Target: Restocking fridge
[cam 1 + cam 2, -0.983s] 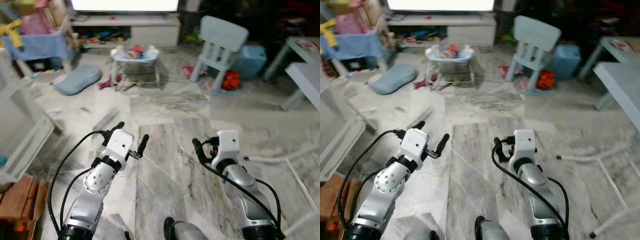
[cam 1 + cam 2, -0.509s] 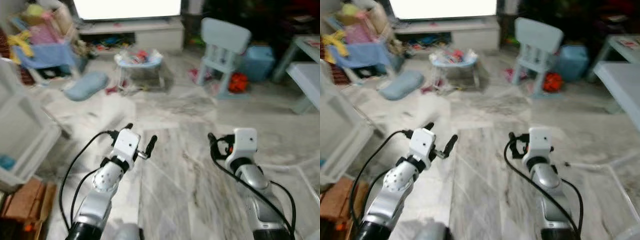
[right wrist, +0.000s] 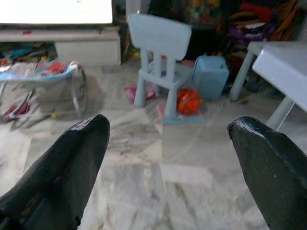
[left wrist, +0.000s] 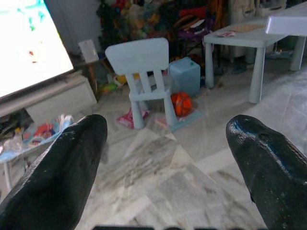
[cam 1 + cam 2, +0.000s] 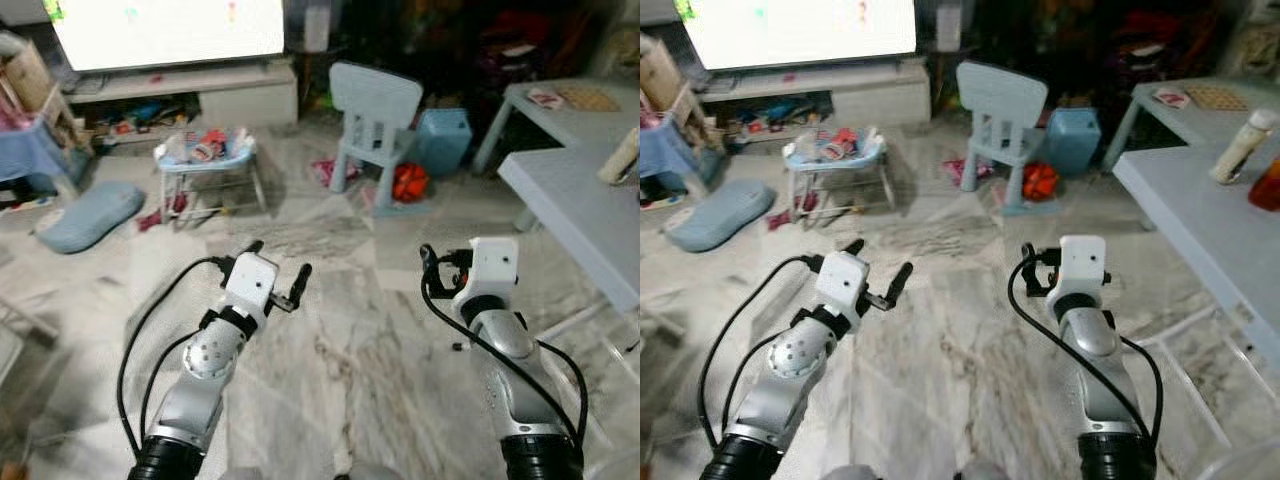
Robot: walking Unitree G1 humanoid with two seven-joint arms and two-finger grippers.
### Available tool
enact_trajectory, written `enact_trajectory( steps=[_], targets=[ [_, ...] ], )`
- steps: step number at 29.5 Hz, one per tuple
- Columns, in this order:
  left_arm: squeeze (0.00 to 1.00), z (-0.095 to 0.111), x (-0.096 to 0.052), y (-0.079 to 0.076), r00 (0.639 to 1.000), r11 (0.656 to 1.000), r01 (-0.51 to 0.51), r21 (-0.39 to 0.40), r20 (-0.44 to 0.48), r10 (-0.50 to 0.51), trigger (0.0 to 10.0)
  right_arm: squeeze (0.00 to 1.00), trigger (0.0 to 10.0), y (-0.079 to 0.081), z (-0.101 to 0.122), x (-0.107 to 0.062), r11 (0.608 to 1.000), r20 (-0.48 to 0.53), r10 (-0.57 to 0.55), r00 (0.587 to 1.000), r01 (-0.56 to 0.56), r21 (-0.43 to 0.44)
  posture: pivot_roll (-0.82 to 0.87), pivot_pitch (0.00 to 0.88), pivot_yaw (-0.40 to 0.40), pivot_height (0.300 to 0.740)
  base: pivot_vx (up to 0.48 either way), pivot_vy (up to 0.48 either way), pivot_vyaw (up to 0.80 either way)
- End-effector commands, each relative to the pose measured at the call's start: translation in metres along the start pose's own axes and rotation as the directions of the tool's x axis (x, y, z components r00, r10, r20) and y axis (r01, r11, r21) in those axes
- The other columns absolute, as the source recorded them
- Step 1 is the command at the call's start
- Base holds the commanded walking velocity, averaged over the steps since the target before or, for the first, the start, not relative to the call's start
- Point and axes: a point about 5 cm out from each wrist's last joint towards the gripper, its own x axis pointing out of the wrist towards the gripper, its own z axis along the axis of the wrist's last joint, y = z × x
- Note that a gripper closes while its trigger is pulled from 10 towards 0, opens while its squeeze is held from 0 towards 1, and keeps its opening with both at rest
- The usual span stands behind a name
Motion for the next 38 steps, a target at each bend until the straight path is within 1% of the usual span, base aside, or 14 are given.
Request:
enact_trajectory(
  steps=[1,5,8,10,12,13,16,17,20,23,26,29,31,38],
  targets=[
    [0.00,-0.001,-0.001,0.004,1.000,1.000,-0.002,-0.003,-0.004,0.002,10.0,0.00,10.0,0.006,0.001,0.001,1.000,0.009,0.014,1.000,-0.014,0.005,0.01,0.040,-0.021,0.740,0.439,0.000,-0.80],
    [0.00,0.001,0.000,0.003,1.000,1.000,0.011,0.002,0.015,-0.011,10.0,0.00,10.0,0.004,0.003,0.000,1.000,0.027,0.003,1.000,-0.003,-0.002,0.01,0.042,-0.020,0.740,0.439,0.000,-0.80],
    [0.00,-0.001,-0.004,0.006,1.000,1.000,-0.010,0.002,0.007,0.010,10.0,0.00,10.0,0.002,0.005,-0.002,1.000,0.050,-0.005,0.999,0.005,0.006,0.01,0.043,-0.020,0.740,0.439,0.000,-0.80],
    [0.00,-0.005,-0.010,0.013,0.998,0.996,-0.066,0.063,0.000,0.067,10.0,0.00,10.0,0.002,0.009,-0.004,1.000,0.084,-0.002,0.996,0.001,0.010,0.01,0.032,-0.018,0.740,0.180,0.000,-0.20],
    [0.00,-0.006,-0.013,0.016,0.996,0.994,-0.089,0.070,0.002,0.089,10.0,0.00,10.0,0.001,0.009,-0.006,1.000,0.091,-0.004,0.996,0.004,0.010,0.01,0.028,-0.018,0.740,0.000,0.000,0.00],
    [0.00,-0.009,-0.020,0.022,0.992,0.990,-0.123,0.064,-0.007,0.124,10.0,0.00,10.0,0.000,0.009,-0.010,1.000,0.102,-0.007,0.995,0.005,0.017,0.01,0.017,-0.016,0.740,0.000,0.000,0.00],
    [0.00,-0.016,-0.038,0.035,0.982,0.979,-0.186,0.084,-0.021,0.188,10.0,0.00,10.0,-0.006,0.003,-0.023,0.999,0.098,-0.017,0.995,0.020,-0.029,0.01,0.000,-0.010,0.740,0.000,0.000,0.00],
    [0.00,-0.022,-0.051,0.043,0.970,0.967,-0.234,0.099,-0.039,0.238,10.0,0.00,10.0,-0.013,-0.004,-0.033,0.998,0.083,-0.031,0.996,0.036,-0.051,0.01,0.000,-0.007,0.740,0.000,0.000,0.00],
    [0.00,-0.034,-0.068,0.053,0.950,0.951,-0.288,0.112,-0.091,0.298,10.0,0.00,10.0,-0.022,-0.013,-0.046,0.996,0.057,-0.060,0.997,0.063,-0.057,0.00,0.000,0.001,0.740,0.000,0.000,0.00],
    [0.00,-0.041,-0.082,0.058,0.935,0.945,-0.318,0.074,-0.137,0.326,10.0,0.00,10.0,-0.029,-0.019,-0.058,0.993,0.044,-0.082,0.996,0.085,-0.080,0.00,0.000,0.007,0.740,0.000,0.000,0.00],
    [0.00,-0.038,-0.084,0.055,0.946,0.955,-0.292,0.054,-0.129,0.297,10.0,0.00,10.0,-0.033,-0.019,-0.060,0.991,0.043,-0.106,0.993,0.109,-0.072,0.00,0.000,0.014,0.740,0.000,0.000,0.00],
    [0.00,-0.035,-0.077,0.054,0.953,0.960,-0.278,0.043,-0.110,0.281,10.0,0.00,10.0,-0.031,-0.015,-0.055,0.992,0.057,-0.106,0.993,0.110,-0.067,0.00,0.000,0.017,0.740,0.000,0.000,-0.27],
    [0.00,-0.033,-0.072,0.052,0.957,0.962,-0.270,0.035,-0.099,0.273,10.0,0.00,10.0,-0.028,-0.012,-0.050,0.993,0.070,-0.088,0.994,0.093,-0.072,0.00,0.000,0.019,0.740,0.326,0.000,-0.80],
    [0.00,-0.032,-0.069,0.050,0.960,0.965,-0.259,0.034,-0.096,0.261,10.0,0.00,10.0,-0.027,-0.007,-0.047,0.994,0.084,-0.077,0.993,0.083,-0.074,-0.01,0.000,0.017,0.740,0.415,0.000,-0.66]
  ],
)
